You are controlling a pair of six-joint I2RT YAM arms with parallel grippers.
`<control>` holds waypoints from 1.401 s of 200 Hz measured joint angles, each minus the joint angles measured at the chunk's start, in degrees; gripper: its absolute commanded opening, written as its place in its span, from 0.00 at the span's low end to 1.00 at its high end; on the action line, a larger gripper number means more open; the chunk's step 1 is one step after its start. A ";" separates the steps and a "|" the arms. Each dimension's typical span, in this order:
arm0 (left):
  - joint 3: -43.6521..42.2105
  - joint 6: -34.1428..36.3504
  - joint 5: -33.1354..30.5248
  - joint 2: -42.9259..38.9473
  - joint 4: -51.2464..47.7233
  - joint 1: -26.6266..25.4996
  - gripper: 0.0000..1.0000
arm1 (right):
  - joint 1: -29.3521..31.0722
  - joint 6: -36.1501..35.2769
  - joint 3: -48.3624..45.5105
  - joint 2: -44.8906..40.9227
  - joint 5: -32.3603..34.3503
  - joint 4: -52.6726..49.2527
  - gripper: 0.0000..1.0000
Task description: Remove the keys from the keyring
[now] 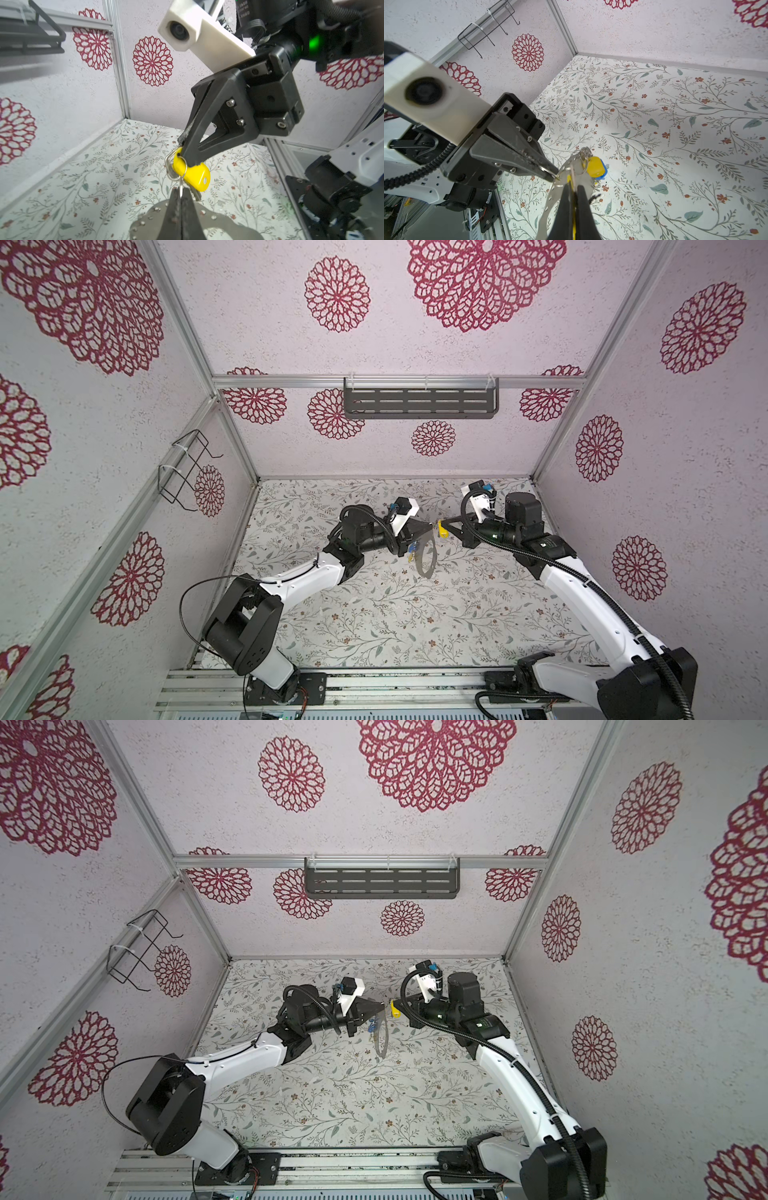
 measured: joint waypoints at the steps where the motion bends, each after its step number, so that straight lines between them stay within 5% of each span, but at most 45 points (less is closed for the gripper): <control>1: -0.02 0.42 -0.11 0.00 0.00 -0.02 0.00 | 0.00 0.02 0.00 0.00 0.00 0.00 0.00; 61: -0.15 12.66 -4.70 -1.53 -3.61 -1.73 0.00 | 0.00 0.00 -2.03 -0.94 -0.24 2.03 0.00; 124: 0.15 14.12 -5.73 -1.81 -5.14 -1.84 0.00 | 0.44 0.00 -2.10 -0.94 -0.07 2.89 0.00; 202: 8.07 -2.51 -10.49 -1.51 -15.43 -1.90 0.00 | 0.76 0.68 2.19 -0.33 4.72 0.15 0.00; 280: 17.92 -20.52 -5.77 4.48 -25.42 -0.04 0.00 | 0.74 4.09 10.67 5.44 7.26 -6.01 0.00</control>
